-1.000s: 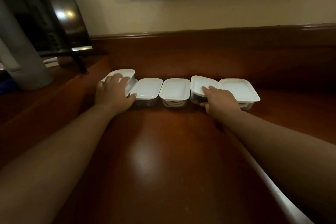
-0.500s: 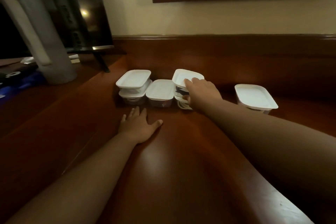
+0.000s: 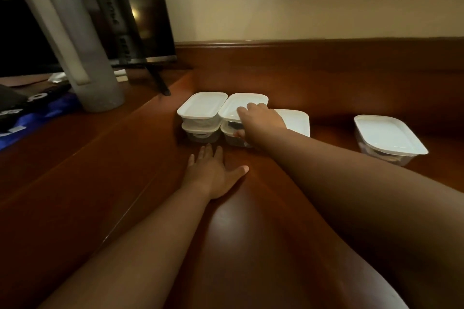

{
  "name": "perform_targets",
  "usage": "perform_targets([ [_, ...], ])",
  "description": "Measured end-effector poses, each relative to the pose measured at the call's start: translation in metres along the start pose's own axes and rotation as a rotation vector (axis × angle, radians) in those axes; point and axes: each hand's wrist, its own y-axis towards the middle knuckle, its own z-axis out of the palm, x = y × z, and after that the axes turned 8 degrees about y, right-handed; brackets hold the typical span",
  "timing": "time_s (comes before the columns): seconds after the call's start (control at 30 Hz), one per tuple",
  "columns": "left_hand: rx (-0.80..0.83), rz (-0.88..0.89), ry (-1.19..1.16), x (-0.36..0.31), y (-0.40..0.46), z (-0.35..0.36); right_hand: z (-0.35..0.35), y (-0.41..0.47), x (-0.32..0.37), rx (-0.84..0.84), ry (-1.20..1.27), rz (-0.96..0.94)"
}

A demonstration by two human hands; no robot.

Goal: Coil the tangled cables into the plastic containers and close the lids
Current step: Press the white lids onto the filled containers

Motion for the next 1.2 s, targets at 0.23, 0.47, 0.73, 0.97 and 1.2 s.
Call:
perform_targets([
  [0.23,-0.020,-0.012,0.003,0.000,0.001,0.002,-0.011,-0.028,-0.028,-0.096,0.276,0.144],
  [0.47,0.002,-0.044,0.020,-0.004,0.001,0.001,-0.030,-0.100,-0.110,-0.041,0.158,0.353],
  [0.73,0.002,-0.067,0.038,-0.007,0.000,0.000,-0.026,-0.160,-0.180,0.038,-0.070,0.529],
  [0.97,0.000,-0.062,0.041,-0.007,-0.001,0.000,-0.020,-0.174,-0.194,0.062,-0.171,0.461],
  [1.2,0.000,-0.059,0.042,-0.007,-0.001,0.000,-0.017,-0.176,-0.183,-0.144,0.008,0.467],
])
